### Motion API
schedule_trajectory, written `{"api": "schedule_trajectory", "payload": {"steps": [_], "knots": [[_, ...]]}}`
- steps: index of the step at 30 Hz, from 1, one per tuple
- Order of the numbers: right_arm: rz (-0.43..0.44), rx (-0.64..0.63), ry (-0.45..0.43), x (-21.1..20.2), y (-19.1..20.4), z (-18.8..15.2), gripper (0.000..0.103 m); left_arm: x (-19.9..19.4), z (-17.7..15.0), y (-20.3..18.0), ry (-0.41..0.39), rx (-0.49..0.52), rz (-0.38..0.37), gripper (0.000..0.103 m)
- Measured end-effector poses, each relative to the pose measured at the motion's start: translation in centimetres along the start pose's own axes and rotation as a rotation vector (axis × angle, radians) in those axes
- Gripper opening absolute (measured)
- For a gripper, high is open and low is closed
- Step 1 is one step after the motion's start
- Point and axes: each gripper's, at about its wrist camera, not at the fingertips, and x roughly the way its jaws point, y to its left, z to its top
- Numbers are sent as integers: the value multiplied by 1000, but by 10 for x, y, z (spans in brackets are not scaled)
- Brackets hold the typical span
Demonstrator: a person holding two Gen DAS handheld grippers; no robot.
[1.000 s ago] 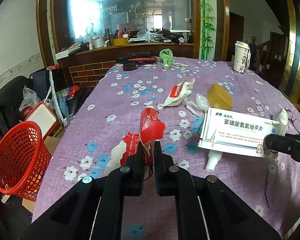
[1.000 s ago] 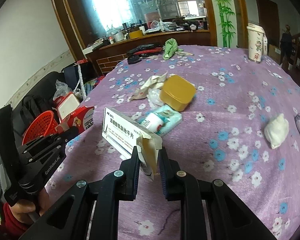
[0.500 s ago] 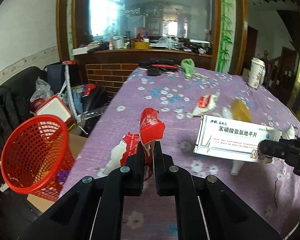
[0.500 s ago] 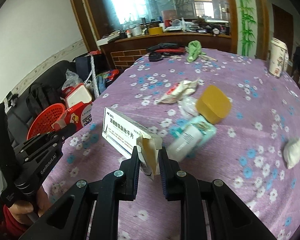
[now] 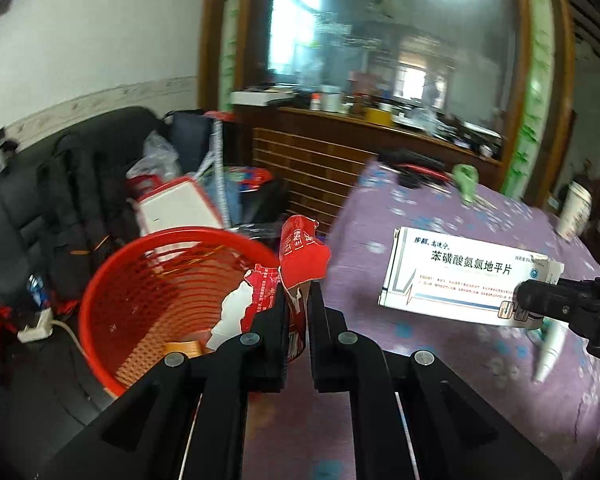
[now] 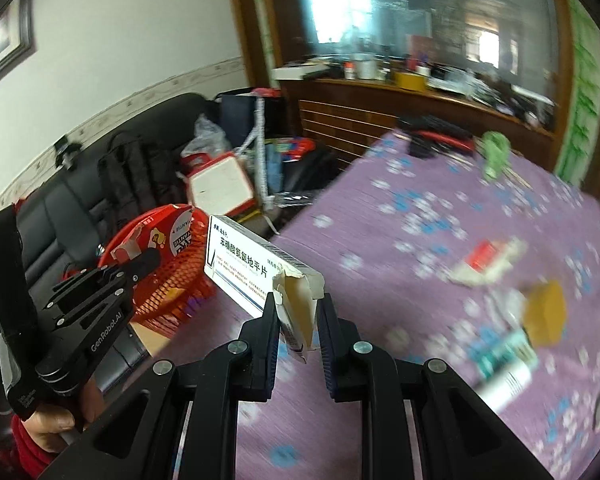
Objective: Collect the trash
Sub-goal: 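Carry the wrapper and white box over the red basket and open both tools, then grasp the white lotion bottle with the left tool while the right tool grasps the white tissue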
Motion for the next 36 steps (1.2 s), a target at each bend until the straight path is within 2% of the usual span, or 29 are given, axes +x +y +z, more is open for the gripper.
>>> {"api": "schedule_trajectory", "payload": {"steps": [5,9,12,13,16,17,20,24,31,36], "knots": [[37,-66,20,35,44,23,20,11,3,51,21,-85,59,8],[39,-102,43,68,70,35,20,20,0,77,50,-130,79,8],[54,-120,42,88,86,41,26,26,0,89,64,-149,83,8],[58,-127,47,94,90,41,33,27,0,90,64,-156,90,13],[82,-120,41,92,88,37,34,24,-2,90,50,-157,93,43],[87,-114,32,86,84,35,34,21,-2,87,35,-148,102,48],[58,-85,-1,66,66,28,35,18,-3,76,24,-116,95,51],[32,-11,0,41,28,9,37,14,-4,52,27,-87,42,55],[-45,138,23,-1,-51,-41,38,7,-12,-21,51,49,-54,63],[-93,244,11,-36,-99,-78,38,4,-21,-76,77,139,-115,63]]}}
